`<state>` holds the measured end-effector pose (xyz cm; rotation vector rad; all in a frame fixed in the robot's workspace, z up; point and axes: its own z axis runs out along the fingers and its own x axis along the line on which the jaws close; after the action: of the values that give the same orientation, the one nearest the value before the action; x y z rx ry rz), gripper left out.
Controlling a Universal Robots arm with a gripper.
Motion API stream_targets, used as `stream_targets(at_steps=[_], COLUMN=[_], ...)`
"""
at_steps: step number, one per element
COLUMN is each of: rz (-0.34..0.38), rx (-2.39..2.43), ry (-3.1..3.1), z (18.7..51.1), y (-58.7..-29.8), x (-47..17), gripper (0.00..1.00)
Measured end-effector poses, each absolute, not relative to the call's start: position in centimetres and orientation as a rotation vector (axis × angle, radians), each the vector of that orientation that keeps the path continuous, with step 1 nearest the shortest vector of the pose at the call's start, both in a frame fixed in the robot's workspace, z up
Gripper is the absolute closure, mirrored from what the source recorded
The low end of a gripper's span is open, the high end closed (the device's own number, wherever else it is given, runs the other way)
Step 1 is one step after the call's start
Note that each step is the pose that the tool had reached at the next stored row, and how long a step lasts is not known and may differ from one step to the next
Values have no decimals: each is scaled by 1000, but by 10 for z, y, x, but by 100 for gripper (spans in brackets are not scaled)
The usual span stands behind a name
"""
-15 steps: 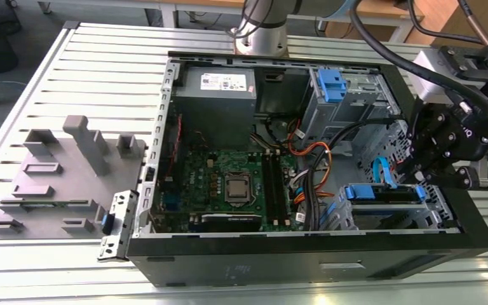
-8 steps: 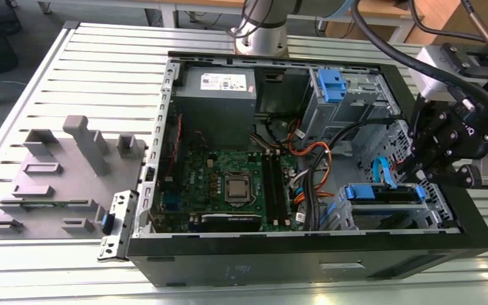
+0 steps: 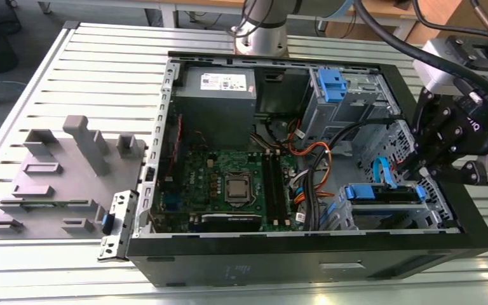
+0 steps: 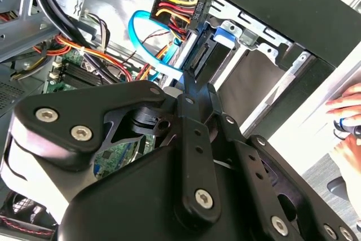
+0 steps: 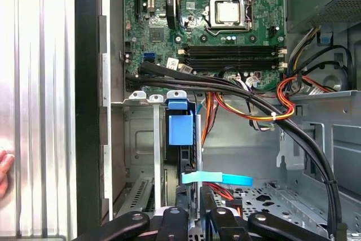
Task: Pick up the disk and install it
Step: 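Insert the second disk wire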
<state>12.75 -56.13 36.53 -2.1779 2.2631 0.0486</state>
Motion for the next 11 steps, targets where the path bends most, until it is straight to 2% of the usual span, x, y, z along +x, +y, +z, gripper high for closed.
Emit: stream_targets(at_steps=[11], rz=[48], rx=[-2178], ry=[2263], z=[365], y=[-561], x=[130], gripper=[76])
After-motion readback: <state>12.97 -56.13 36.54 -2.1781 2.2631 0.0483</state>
